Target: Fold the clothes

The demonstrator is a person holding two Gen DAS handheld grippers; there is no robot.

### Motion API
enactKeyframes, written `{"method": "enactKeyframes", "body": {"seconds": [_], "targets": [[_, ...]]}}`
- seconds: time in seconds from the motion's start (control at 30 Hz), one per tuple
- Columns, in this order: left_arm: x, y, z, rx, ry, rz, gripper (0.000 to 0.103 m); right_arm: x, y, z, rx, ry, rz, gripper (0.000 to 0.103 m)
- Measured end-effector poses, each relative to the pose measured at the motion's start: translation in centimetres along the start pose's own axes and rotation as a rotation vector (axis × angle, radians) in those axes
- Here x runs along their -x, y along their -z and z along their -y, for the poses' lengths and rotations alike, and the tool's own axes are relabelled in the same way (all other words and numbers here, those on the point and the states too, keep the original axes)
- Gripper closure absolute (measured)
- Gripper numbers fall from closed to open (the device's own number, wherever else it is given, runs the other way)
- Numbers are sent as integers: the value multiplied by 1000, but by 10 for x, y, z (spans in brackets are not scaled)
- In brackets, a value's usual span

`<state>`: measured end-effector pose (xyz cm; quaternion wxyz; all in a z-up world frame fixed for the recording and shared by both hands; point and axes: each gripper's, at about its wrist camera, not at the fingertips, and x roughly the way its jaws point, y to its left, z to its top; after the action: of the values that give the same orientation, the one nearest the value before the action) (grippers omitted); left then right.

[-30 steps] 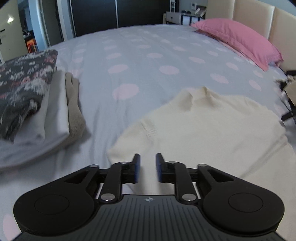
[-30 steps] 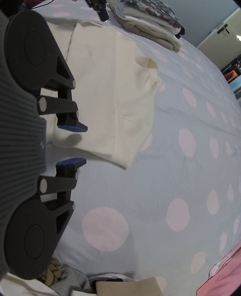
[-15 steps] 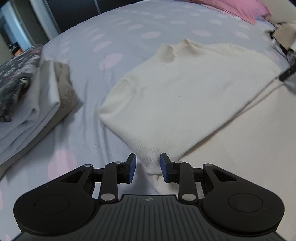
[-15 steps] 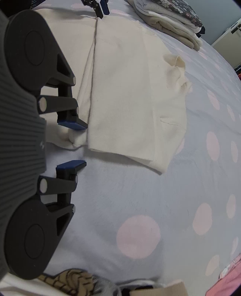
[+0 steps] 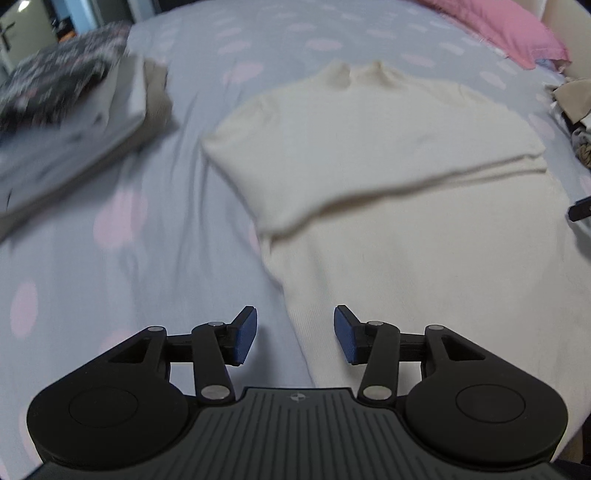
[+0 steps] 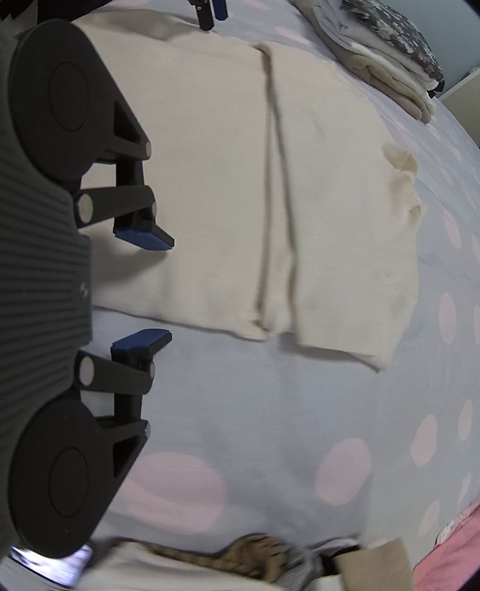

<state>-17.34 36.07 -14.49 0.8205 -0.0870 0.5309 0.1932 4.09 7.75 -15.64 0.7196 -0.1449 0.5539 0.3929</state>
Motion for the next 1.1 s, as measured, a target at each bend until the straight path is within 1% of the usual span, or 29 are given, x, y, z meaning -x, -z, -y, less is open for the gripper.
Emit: {"method": "enactKeyframes", "body": {"seconds": [0.13, 0.17, 0.23, 0.33, 0.4, 0.43, 0.47, 0.5, 0.53, 0.57, 0.6, 0.63, 0.67, 0.73, 0.87, 1.1], "targets": [[1, 21, 4, 71, 0, -60, 58, 5, 34, -7, -31, 11, -8, 51], [2, 26, 5, 85, 0, -73, 58, 6, 42, -10, -32, 24, -7, 48], [5, 35, 9, 110, -3, -95, 58, 10, 59, -15, -32, 49, -4, 48], [9, 45, 15, 130, 10, -105, 58, 17, 78, -19, -45, 50, -10, 47], [12, 51, 20, 141, 22, -109, 60, 20, 88, -20, -46, 42, -11, 46], [14, 54, 22, 146, 28, -110, 63, 22, 92, -20, -44, 40, -7, 48], [15, 57, 24, 151, 34, -112, 71, 23, 95, -21, -39, 41, 0, 55], [17, 60, 27, 156, 40, -113, 74, 25, 97, -21, -33, 42, 7, 68], [18, 62, 29, 161, 46, -115, 80, 27, 98, -20, -31, 39, 16, 74], [20, 65, 31, 166, 53, -117, 87, 29, 98, -19, -33, 33, 26, 86], [22, 67, 32, 172, 56, -110, 90, 32, 98, -18, -36, 25, 35, 94], [25, 65, 29, 180, 53, -88, 98, 34, 99, -17, -41, 17, 44, 94], [28, 64, 27, 188, 51, -67, 100, 37, 99, -17, -41, 12, 54, 95], [34, 61, 21, 204, 47, -25, 100, 40, 92, -23, -22, 13, 88, 96], [46, 56, 11, 235, 38, 60, 100, 57, 85, -31, 34, 32, 183, 96], [67, 46, -8, 290, 23, 209, 100, 66, 61, -18, -27, 56, 282, 96]]}}
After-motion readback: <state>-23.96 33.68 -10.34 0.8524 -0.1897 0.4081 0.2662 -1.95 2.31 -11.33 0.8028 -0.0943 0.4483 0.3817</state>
